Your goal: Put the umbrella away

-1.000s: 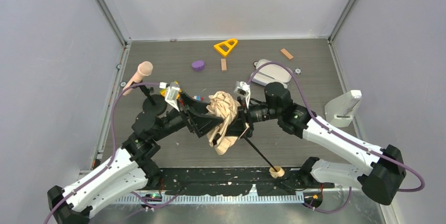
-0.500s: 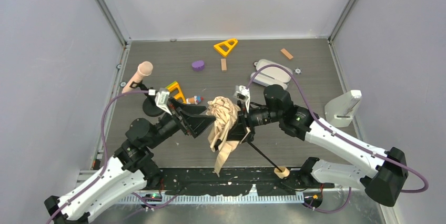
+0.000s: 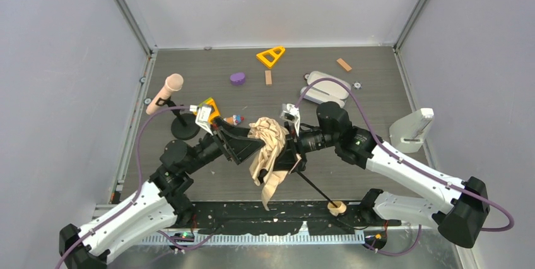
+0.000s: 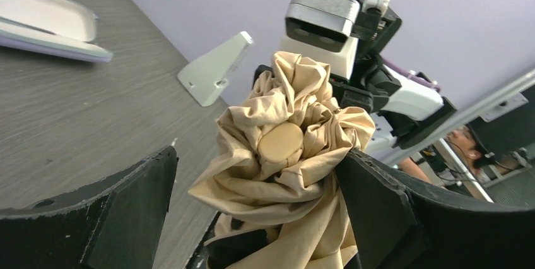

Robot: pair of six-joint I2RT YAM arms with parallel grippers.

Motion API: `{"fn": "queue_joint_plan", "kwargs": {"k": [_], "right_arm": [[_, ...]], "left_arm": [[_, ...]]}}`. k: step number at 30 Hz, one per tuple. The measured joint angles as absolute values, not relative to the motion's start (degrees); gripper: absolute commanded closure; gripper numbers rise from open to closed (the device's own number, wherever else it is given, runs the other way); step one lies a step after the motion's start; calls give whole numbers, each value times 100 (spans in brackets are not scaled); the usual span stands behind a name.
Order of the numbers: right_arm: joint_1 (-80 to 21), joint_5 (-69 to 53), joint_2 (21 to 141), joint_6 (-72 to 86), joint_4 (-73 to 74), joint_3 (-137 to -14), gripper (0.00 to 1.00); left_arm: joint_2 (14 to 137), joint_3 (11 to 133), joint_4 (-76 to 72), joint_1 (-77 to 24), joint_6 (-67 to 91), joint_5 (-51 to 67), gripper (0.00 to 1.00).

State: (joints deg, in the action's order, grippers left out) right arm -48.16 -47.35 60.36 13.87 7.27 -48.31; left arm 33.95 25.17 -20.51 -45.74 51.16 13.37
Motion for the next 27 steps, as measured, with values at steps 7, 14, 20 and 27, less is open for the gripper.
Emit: {"fn": "queue_joint_plan", "kwargs": {"k": [7, 14, 20, 27], "right_arm": [[-4873, -4792, 6316, 1234, 869, -4941, 94], [-4912, -4633, 6532, 980, 1286, -5170, 87], [-5212, -3820, 6534, 954, 1372, -5249, 58], [-6141, -1892, 6543, 862, 423, -4930, 35]], "left_arm": [[3940, 2434, -3089, -4574, 5520, 2014, 44], [4355, 2425, -3524, -4482, 5623, 2220, 100], [4209, 2119, -3854, -4493, 5640, 1900, 100], [3758, 1538, -4248, -4650, 5669, 1046, 100]]}}
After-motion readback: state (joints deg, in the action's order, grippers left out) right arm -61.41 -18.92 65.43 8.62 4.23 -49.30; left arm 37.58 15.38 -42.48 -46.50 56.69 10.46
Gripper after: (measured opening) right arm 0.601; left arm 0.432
